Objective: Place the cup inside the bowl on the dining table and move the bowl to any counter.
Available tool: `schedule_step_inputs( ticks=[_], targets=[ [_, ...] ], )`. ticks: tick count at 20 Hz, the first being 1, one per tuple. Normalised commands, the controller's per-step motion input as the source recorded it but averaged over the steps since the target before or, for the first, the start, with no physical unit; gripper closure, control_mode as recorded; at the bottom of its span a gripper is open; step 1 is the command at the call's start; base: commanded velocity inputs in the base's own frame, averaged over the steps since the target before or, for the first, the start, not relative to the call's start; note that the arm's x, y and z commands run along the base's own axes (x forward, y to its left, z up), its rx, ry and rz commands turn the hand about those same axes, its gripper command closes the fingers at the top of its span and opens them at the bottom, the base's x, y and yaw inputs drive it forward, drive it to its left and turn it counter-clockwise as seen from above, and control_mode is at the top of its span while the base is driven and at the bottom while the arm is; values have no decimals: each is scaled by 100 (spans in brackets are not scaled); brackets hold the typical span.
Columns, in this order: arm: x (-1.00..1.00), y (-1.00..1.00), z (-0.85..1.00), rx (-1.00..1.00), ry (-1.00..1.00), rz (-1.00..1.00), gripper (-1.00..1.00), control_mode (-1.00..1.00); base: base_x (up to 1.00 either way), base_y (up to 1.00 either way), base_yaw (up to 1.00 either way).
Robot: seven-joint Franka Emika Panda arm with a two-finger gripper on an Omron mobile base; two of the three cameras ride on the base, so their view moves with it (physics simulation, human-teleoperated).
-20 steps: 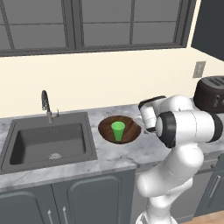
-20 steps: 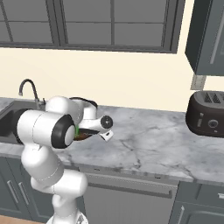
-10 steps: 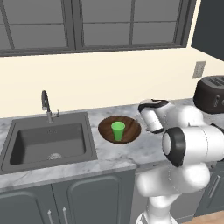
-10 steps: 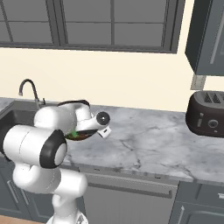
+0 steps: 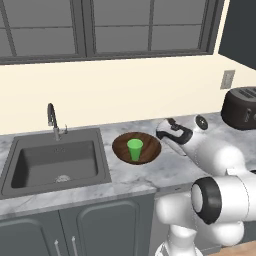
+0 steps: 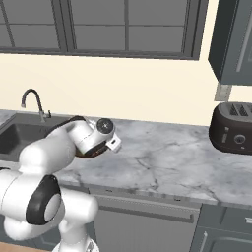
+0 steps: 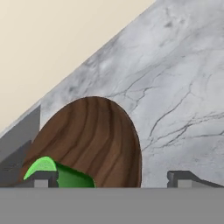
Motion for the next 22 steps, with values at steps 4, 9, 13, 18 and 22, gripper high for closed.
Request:
schedule_step_inputs(
  ticks=[4, 9, 13, 18, 22],
  targets=[
    [-18, 0, 33, -15, 0, 0, -100, -100, 0, 0, 0],
    [-24, -1, 33, -14, 2, 0, -100, -100, 0, 0, 0],
    [-32, 0, 25, -10, 8, 0, -100, -100, 0, 0, 0],
    [-35, 0, 19, -8, 10, 1, -100, -100, 0, 0, 0],
    [-39, 0, 20, -6, 7, 2, -100, -100, 0, 0, 0]
  ],
)
